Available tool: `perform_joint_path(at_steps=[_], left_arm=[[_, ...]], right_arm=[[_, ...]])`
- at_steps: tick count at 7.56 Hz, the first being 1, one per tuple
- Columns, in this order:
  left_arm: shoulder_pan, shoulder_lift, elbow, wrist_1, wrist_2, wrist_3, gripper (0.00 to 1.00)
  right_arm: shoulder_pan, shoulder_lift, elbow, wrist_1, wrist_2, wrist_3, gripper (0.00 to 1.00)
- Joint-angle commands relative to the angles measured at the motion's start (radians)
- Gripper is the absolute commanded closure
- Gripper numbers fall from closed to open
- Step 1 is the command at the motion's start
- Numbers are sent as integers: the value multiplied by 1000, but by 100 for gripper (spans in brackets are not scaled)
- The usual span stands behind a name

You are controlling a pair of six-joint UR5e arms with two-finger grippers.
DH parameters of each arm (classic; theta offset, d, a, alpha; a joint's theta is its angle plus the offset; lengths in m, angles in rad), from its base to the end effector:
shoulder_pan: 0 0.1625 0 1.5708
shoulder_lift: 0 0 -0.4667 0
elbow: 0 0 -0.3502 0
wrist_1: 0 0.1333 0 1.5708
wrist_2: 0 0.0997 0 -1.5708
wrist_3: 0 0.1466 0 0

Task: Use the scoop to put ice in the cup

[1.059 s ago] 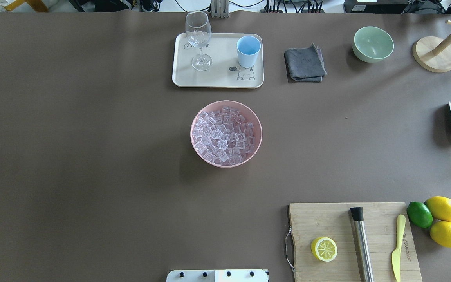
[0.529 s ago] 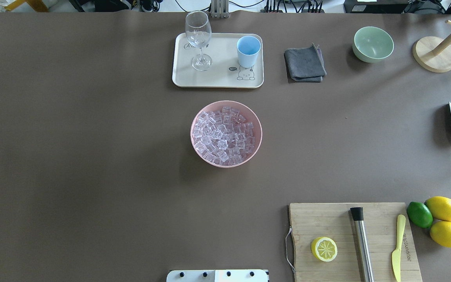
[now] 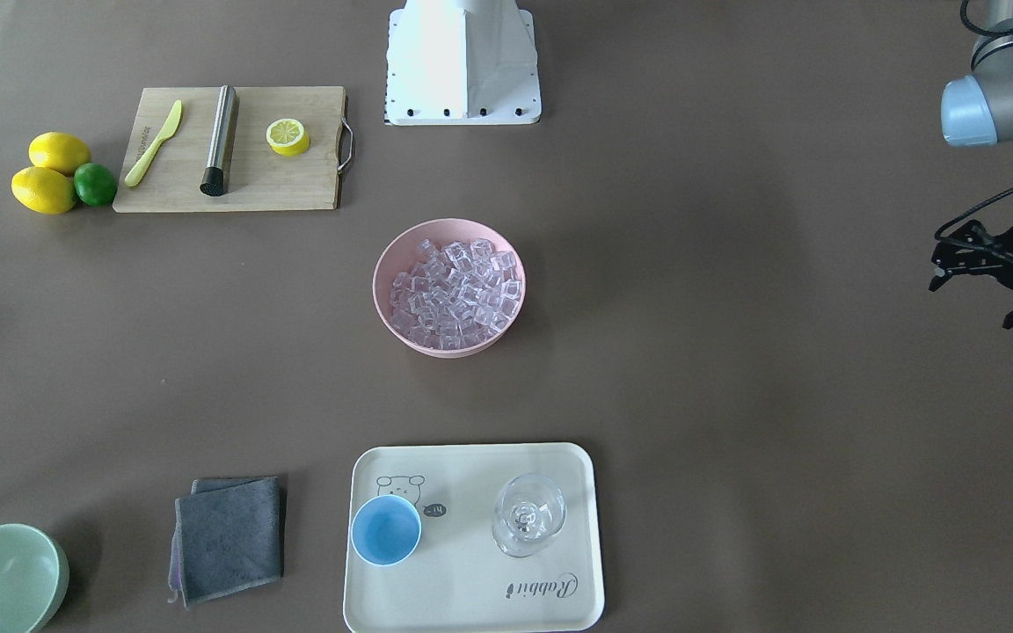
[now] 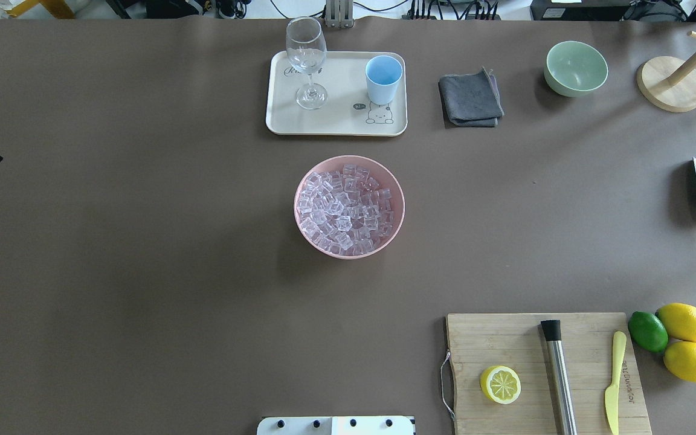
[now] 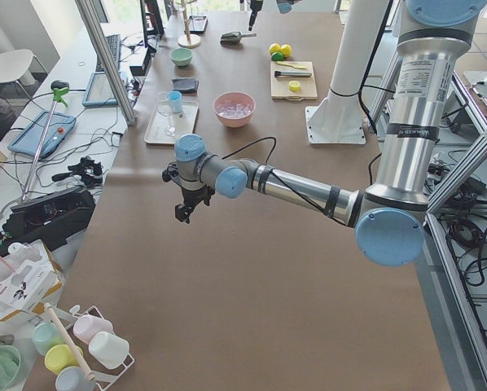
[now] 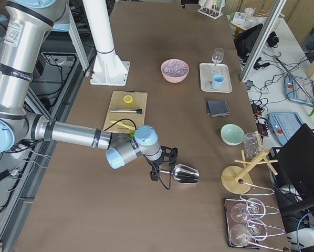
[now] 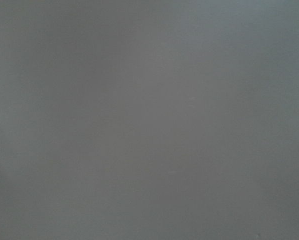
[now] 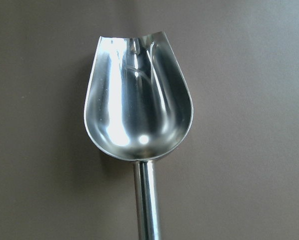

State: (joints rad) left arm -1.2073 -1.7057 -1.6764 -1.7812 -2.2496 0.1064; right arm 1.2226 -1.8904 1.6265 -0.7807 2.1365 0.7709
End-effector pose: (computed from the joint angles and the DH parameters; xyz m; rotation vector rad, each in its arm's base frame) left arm 0.1543 -0.5216 0.6008 0.3494 0.7279 0.5975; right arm -0.0645 -0.3381 0.7539 0.1409 -0.7413 0.2537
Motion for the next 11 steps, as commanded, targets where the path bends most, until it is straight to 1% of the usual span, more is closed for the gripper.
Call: perform_joint_path(at_steps=[1,2,3,4,5,6,8,9,10,11], left_arm=[[141,-66,-46,-6,5,-1,1],[202,-78,-55,-36,90,-1,1],[279,-90,-55,-97,160,-1,1],[307,-109,-63,-96,165,1,1],[328,-117,-80,-107,153,66,1],[380,-121,-109,-115,153,167,1],[471,-161,-94,-174,157,191,1],[503,-198,-59,-188,162,197,1],[508,-210,-49,-213,160,208,1],[511,-201,-37,-259,160,238,1]], right_arm=[[-50,20,-26,9,-41,24,2],[-55,36,-48,11,-41,24,5],[-63,42,-62,15,-43,24,7],[-67,45,-74,20,-43,24,8],[-77,47,-82,23,-43,24,15],[-86,47,-85,27,-43,25,22],[-104,47,-88,35,-43,50,31],[-107,47,-89,35,-46,50,37],[-110,47,-89,35,-46,53,53],[-112,47,-89,35,-47,59,67]])
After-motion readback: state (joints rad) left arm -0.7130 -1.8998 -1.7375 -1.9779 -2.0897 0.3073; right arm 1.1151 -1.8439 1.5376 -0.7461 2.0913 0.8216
